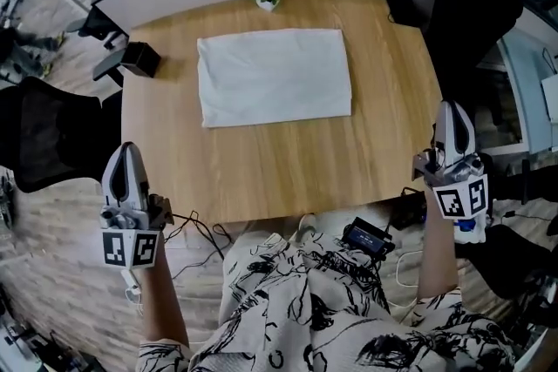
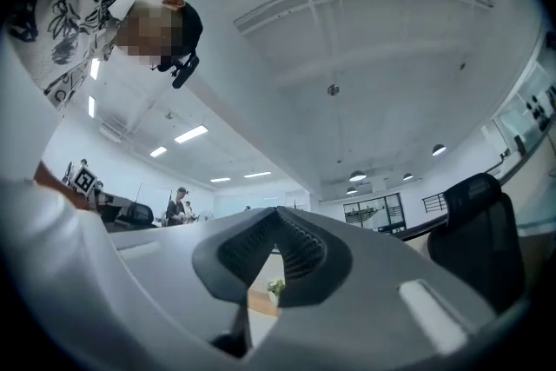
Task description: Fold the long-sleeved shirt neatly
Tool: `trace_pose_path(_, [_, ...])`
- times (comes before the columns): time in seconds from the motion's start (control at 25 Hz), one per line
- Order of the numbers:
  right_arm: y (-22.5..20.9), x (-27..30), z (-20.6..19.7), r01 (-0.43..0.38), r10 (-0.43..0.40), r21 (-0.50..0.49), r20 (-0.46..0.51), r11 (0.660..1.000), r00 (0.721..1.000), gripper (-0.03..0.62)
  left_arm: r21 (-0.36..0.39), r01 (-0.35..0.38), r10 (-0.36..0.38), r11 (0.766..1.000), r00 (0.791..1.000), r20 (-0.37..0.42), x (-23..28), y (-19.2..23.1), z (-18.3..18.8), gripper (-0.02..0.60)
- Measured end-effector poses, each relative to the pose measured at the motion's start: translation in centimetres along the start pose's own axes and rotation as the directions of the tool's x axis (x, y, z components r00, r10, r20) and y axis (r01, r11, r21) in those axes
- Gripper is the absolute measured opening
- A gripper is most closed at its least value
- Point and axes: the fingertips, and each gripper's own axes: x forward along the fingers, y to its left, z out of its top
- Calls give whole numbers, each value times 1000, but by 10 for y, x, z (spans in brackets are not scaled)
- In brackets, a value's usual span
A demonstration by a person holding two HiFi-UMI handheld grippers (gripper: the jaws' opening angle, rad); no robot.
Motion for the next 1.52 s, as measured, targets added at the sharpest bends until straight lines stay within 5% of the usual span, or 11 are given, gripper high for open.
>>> trace_pose_path(0.12, [-2,-30,18,15,-17,39,46,999,999,12,-5,-59,59,998,998,5,-34,-15,14,5])
trace_pose_path(0.32, [-2,-67,12,52,-62,-131,-72,990,995,11,13,-222,222,975,975,-33,-87,-30,12,3])
trace_pose_path(0.48, [-5,-96,8,72,-93,-166,-120,983,988,8,74,-314,320,947,943,-88,-120,-41,1,3])
trace_pose_path(1.12, [33,-150,24,189,-213,-165,-141,968,967,-2,100,-251,258,963,964,-71,-148,-52,-5,0])
trace_pose_path(1.52, [67,-139,15,168,-191,-162,-139,972,972,-2,85,-265,272,960,958,-90,-153,-40,-10,0])
